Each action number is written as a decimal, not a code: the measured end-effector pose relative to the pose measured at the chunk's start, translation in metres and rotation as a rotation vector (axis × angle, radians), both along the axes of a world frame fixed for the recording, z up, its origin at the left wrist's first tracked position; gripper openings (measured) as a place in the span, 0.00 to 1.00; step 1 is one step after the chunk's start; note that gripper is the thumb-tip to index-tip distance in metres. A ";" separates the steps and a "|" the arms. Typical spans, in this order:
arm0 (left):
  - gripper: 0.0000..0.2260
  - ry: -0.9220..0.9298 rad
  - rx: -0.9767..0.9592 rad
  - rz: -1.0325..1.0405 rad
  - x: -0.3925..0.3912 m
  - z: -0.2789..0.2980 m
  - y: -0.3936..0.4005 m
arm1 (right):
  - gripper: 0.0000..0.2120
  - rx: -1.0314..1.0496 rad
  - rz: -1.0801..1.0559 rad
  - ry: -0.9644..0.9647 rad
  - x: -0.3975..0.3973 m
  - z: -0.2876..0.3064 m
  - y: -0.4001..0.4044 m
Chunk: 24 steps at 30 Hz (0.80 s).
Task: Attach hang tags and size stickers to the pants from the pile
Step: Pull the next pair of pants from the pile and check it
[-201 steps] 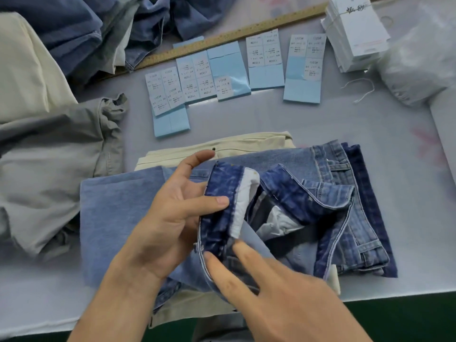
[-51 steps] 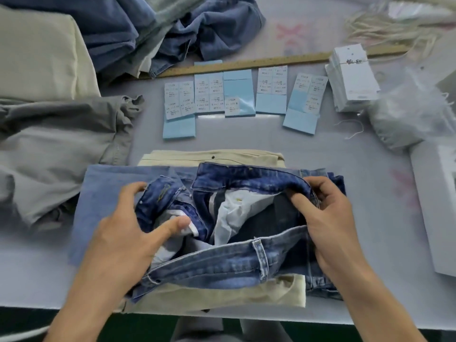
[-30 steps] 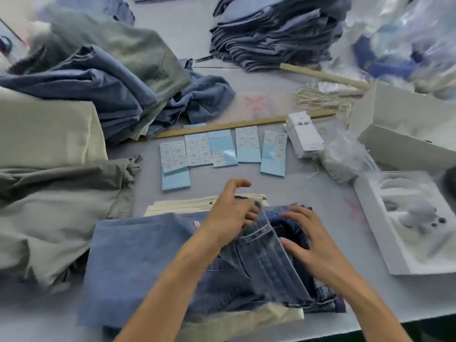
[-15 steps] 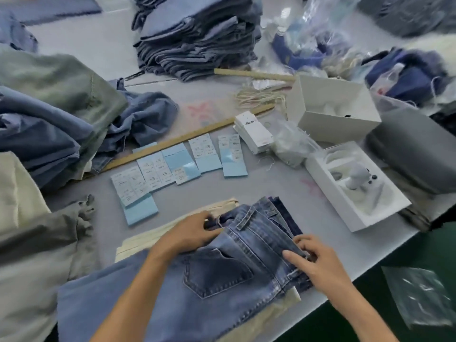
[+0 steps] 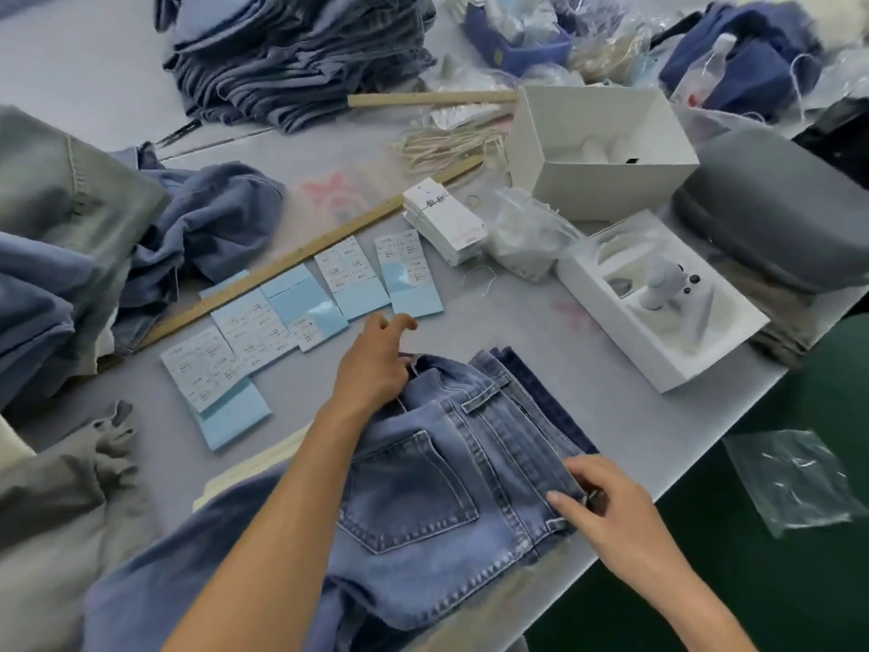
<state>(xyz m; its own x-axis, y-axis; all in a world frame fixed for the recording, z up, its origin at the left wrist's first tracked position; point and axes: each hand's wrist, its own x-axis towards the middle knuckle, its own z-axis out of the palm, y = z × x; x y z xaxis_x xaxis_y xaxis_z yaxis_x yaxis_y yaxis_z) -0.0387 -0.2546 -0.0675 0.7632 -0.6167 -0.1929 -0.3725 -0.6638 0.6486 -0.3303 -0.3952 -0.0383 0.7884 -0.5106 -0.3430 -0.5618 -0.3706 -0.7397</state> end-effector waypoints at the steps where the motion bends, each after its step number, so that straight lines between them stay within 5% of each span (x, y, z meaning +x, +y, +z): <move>1: 0.15 -0.014 0.059 0.007 -0.002 -0.004 0.000 | 0.10 0.008 -0.001 0.003 0.000 -0.001 0.000; 5: 0.20 -0.062 -0.070 0.111 -0.010 0.008 0.048 | 0.08 0.064 -0.056 -0.014 -0.011 -0.004 -0.011; 10: 0.27 0.220 0.262 -0.254 -0.039 0.018 0.159 | 0.11 0.143 -0.018 -0.089 -0.012 0.005 -0.015; 14: 0.21 0.347 -0.042 -0.212 -0.061 0.034 0.190 | 0.20 0.144 0.091 -0.102 0.001 0.025 -0.027; 17: 0.17 0.229 -0.116 -0.197 -0.071 0.046 0.191 | 0.39 -0.053 0.309 -0.250 0.042 0.050 -0.026; 19: 0.20 0.142 -0.074 -0.148 -0.079 0.052 0.181 | 0.42 -0.247 0.638 -0.223 0.086 0.062 -0.013; 22: 0.17 0.081 -0.101 -0.196 -0.090 0.064 0.164 | 0.28 -0.518 1.032 0.056 0.140 0.073 0.005; 24: 0.08 0.106 -0.174 -0.259 -0.093 0.079 0.162 | 0.16 -0.459 1.062 0.076 0.153 0.088 0.003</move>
